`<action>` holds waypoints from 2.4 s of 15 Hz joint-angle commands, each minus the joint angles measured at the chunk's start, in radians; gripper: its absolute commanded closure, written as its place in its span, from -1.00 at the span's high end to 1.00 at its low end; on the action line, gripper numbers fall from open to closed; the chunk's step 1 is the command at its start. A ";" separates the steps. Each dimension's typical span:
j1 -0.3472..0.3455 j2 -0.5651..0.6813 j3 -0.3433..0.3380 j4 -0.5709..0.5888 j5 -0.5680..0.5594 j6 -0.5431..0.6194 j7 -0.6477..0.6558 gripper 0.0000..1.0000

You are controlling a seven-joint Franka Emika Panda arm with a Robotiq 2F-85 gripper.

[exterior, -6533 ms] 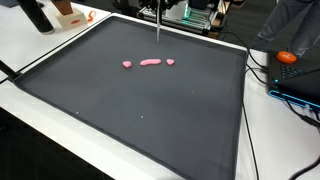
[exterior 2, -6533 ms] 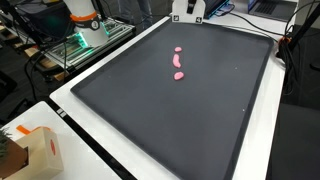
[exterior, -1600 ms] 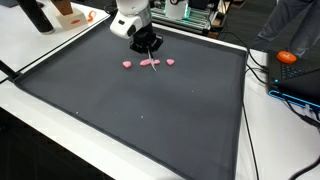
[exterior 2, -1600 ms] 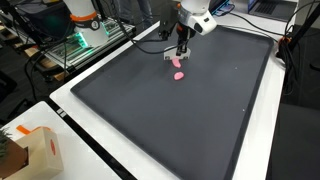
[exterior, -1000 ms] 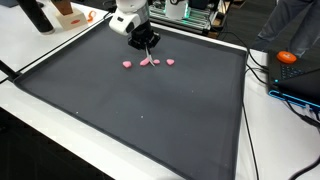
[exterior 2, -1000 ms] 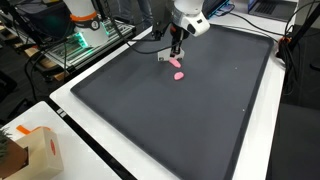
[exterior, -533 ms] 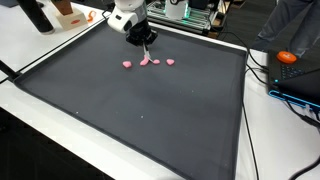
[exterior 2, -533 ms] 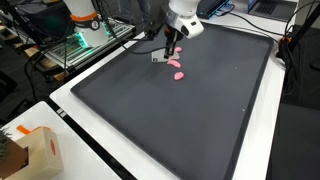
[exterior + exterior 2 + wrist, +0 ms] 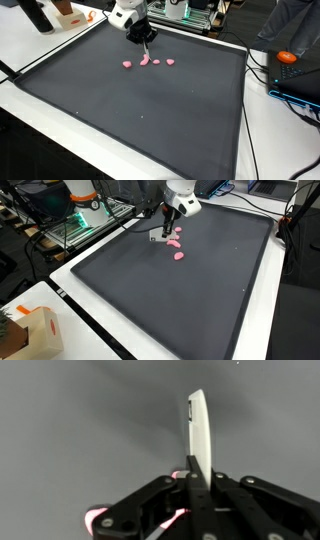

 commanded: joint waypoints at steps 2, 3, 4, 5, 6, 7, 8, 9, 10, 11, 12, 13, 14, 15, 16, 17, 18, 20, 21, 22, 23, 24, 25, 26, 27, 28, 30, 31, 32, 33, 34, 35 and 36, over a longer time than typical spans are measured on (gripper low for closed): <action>-0.002 -0.057 -0.006 -0.035 -0.037 0.006 0.022 -0.98; -0.001 -0.067 -0.007 -0.034 -0.042 0.005 0.029 -0.98; -0.003 -0.078 -0.003 -0.030 -0.037 -0.002 0.017 -0.98; -0.004 -0.086 -0.001 -0.028 -0.033 -0.007 0.008 -0.98; -0.005 -0.098 0.003 -0.024 -0.022 -0.014 -0.009 -0.98; -0.004 -0.108 0.005 -0.019 -0.018 -0.021 -0.015 -0.98; -0.002 -0.115 0.006 -0.014 -0.017 -0.032 -0.015 -0.98; 0.001 -0.122 0.007 -0.008 -0.022 -0.046 -0.014 -0.98; 0.005 -0.127 0.008 0.001 -0.023 -0.066 -0.011 -0.98; 0.010 -0.129 0.008 0.011 -0.029 -0.086 -0.005 -0.98; 0.015 -0.130 0.010 0.023 -0.029 -0.112 0.002 -0.98; 0.024 -0.131 0.012 0.030 -0.044 -0.123 0.019 -0.98; 0.032 -0.132 0.015 0.041 -0.047 -0.144 0.026 -0.98; 0.043 -0.129 0.020 0.053 -0.057 -0.160 0.043 -0.98; 0.055 -0.126 0.026 0.065 -0.067 -0.176 0.056 -0.98; 0.066 -0.123 0.030 0.076 -0.077 -0.188 0.076 -0.98; 0.081 -0.119 0.035 0.087 -0.086 -0.195 0.116 -0.98; 0.106 -0.112 0.048 0.103 -0.105 -0.201 0.163 -0.98; 0.121 -0.108 0.055 0.111 -0.115 -0.197 0.190 -0.98; 0.133 -0.104 0.061 0.117 -0.120 -0.192 0.213 -0.98; 0.147 -0.097 0.068 0.126 -0.132 -0.193 0.239 -0.98; 0.161 -0.088 0.073 0.137 -0.148 -0.194 0.268 -0.98; 0.177 -0.076 0.079 0.148 -0.165 -0.198 0.294 -0.98; 0.190 -0.065 0.083 0.159 -0.181 -0.200 0.319 -0.98; 0.203 -0.053 0.088 0.169 -0.196 -0.204 0.342 -0.98; 0.219 -0.036 0.092 0.182 -0.214 -0.211 0.373 -0.98; 0.248 0.000 0.097 0.203 -0.253 -0.213 0.420 -0.98; 0.263 0.019 0.098 0.215 -0.270 -0.220 0.440 -0.98; 0.278 0.041 0.100 0.226 -0.288 -0.225 0.457 -0.98; 0.290 0.058 0.100 0.239 -0.299 -0.236 0.471 -0.98; 0.303 0.075 0.099 0.251 -0.312 -0.245 0.486 -0.98; 0.314 0.090 0.098 0.262 -0.320 -0.255 0.501 -0.98; 0.325 0.102 0.097 0.271 -0.329 -0.262 0.514 -0.98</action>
